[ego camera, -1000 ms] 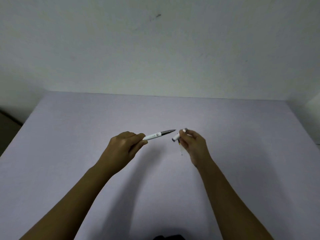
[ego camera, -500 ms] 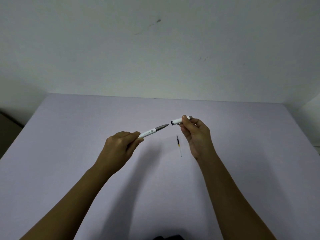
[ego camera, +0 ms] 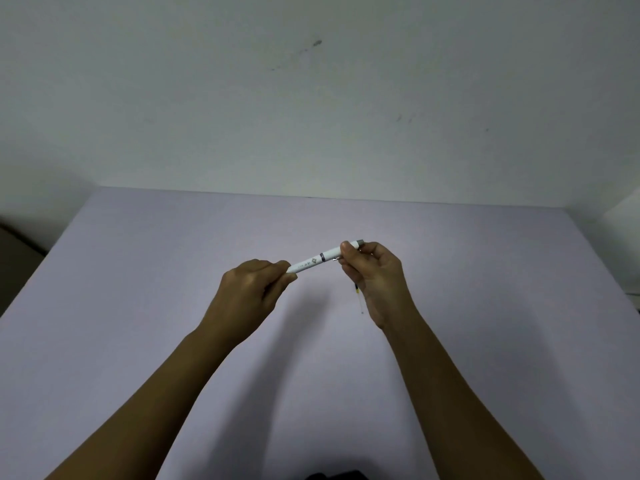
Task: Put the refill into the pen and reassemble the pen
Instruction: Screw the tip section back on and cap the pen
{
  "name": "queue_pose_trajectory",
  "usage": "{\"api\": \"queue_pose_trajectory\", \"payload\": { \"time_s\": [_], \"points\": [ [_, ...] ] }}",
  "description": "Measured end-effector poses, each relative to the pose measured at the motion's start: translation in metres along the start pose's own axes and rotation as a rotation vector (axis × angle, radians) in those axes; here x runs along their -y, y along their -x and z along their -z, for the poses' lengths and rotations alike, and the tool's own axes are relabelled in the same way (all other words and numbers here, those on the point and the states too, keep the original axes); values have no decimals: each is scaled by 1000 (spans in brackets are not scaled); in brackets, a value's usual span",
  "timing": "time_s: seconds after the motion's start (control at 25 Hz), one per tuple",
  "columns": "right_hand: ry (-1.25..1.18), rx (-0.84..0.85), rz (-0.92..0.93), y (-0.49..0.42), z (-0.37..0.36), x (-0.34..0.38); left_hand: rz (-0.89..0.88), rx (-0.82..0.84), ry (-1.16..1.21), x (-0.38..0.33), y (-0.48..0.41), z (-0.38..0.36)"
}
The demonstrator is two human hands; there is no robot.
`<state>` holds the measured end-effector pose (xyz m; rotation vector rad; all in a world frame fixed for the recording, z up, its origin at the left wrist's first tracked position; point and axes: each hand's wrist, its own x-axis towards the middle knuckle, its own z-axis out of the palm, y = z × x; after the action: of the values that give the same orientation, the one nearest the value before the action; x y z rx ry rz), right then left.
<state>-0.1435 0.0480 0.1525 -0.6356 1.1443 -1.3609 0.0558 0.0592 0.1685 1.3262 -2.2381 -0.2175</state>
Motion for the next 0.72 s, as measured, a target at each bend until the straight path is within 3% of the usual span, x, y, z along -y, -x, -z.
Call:
{"api": "queue_pose_trajectory", "payload": {
  "time_s": [0.16, 0.32, 0.4, 0.52, 0.6, 0.72],
  "points": [
    [44, -1, 10, -2, 1, -7, 15, 20, 6, 2, 3, -9],
    [222, -24, 73, -17, 13, -18, 31, 152, 0, 12, -1, -38],
    [411, -17, 40, -26, 27, -41, 136, 257, 33, 21, 1, -62],
    [946, -146, -45, -30, 65, -92, 409, 393, 112, 32, 11, -105],
    [1111, -171, -99, -24, 89, -127, 583, 425, 159, 31, 15, -134],
    [1323, -127, -137, -14, 110, -167, 675, 429, 162, 18, 12, -171]
  ]
}}
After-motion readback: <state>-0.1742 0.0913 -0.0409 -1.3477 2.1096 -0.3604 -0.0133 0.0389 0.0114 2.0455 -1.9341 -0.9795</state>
